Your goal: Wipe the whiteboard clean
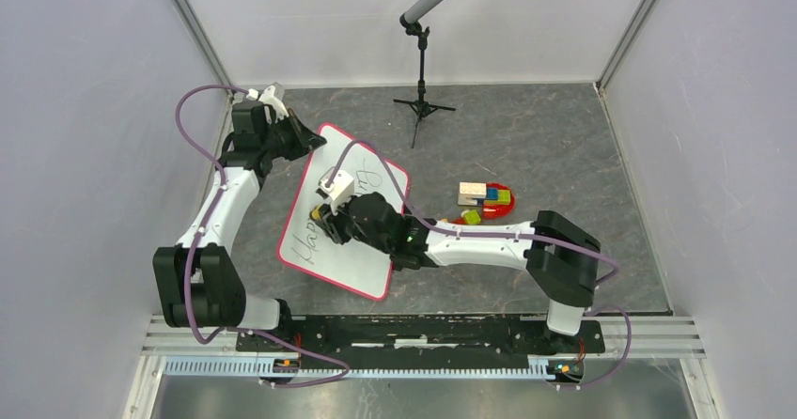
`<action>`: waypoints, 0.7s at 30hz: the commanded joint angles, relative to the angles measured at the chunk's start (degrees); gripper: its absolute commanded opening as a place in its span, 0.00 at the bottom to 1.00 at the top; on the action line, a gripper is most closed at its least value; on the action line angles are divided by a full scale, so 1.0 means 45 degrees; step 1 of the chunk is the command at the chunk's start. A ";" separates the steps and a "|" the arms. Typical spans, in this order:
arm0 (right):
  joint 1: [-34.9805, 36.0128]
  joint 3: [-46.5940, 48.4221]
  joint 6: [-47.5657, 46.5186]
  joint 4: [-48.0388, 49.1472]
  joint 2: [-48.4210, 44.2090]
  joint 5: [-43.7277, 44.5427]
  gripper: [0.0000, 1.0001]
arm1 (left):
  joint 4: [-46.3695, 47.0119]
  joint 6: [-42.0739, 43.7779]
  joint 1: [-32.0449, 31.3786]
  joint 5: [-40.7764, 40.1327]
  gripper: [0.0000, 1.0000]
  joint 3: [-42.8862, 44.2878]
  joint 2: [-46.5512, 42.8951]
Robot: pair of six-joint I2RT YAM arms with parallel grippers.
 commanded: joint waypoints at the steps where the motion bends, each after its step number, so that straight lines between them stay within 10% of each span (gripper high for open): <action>1: 0.0510 0.1202 -0.0122 -0.0469 0.1253 -0.1700 0.19 | -0.0019 -0.0319 -0.0319 -0.0830 0.02 -0.0130 -0.0536; 15: 0.0286 -0.3360 -0.0026 -0.0063 -0.0847 -0.0530 0.19 | -0.0101 -0.0871 -0.0397 -0.0727 0.03 -0.0222 -0.0388; 21: 0.0227 -0.3289 -0.0050 -0.0244 -0.1440 -0.0451 0.20 | -0.0649 -0.1103 -0.0399 -0.1172 0.46 -0.0184 -0.0495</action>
